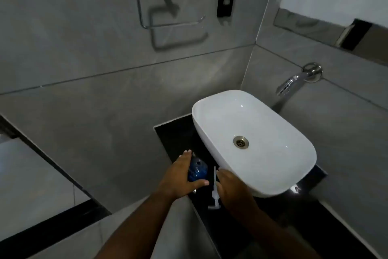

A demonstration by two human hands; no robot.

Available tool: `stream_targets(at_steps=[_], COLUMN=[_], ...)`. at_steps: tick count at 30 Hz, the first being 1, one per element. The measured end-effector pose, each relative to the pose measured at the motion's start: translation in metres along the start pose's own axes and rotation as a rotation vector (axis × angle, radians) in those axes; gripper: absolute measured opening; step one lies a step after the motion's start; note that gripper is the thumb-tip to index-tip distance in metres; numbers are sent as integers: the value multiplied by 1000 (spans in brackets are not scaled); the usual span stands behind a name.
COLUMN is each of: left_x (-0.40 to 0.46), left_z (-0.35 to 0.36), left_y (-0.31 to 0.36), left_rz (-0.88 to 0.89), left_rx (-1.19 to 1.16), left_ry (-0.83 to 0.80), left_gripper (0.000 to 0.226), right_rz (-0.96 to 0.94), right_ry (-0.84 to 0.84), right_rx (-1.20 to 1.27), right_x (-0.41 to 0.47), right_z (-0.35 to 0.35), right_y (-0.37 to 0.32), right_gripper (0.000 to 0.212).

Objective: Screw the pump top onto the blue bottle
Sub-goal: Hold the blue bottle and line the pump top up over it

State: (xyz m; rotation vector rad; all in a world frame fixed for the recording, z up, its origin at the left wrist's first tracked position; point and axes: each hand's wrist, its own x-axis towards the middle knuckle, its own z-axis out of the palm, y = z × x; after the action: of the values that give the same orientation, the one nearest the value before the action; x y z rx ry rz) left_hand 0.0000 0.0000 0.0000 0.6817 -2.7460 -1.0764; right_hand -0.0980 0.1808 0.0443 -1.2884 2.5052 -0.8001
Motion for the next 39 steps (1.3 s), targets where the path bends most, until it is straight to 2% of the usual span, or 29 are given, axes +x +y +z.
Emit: stream_targets(at_steps=[2,5,7,15,19,22,28,29,31,35,39], left_x=[4,7,9,15,15,16,18,19,21,24,27], left_z=[5,15,20,26,27,26,24,23,22,19,16], left_y=[0,-1,0,-10,-10,-11,-14,-16,-18,-23,-27], left_rz=[1,-43,-43,-28,-13,-4,25,34,54,78,92], left_rx=[-16,-56,-58,-44,-52,-47,5,25,71,113,110], left_ry=[-1,-1,30,102,121,115,101,103,106,88,56], left_gripper=[124,115,107,100,92,90,91,92,93,95,96], right_rz=[150,283,315,537,551,605,392,370,352,295,216], right_ry=[-108,-257,-260,-156,-145,-97,158,182,224,247,206], right_rx=[30,-57,-124,-53,-152,-49,110,125,164,104,67], right_x=[-5,-15,-17,2,10,12,14,16,22,41,57], right_z=[10,26,34,67,70,63,26,18,4,-22,-51], right_y=[10,22,23,18,19,16,2,-2,-10,-19,-27], right_gripper=[34,30,27,38,32,28,8,7,19,27,20])
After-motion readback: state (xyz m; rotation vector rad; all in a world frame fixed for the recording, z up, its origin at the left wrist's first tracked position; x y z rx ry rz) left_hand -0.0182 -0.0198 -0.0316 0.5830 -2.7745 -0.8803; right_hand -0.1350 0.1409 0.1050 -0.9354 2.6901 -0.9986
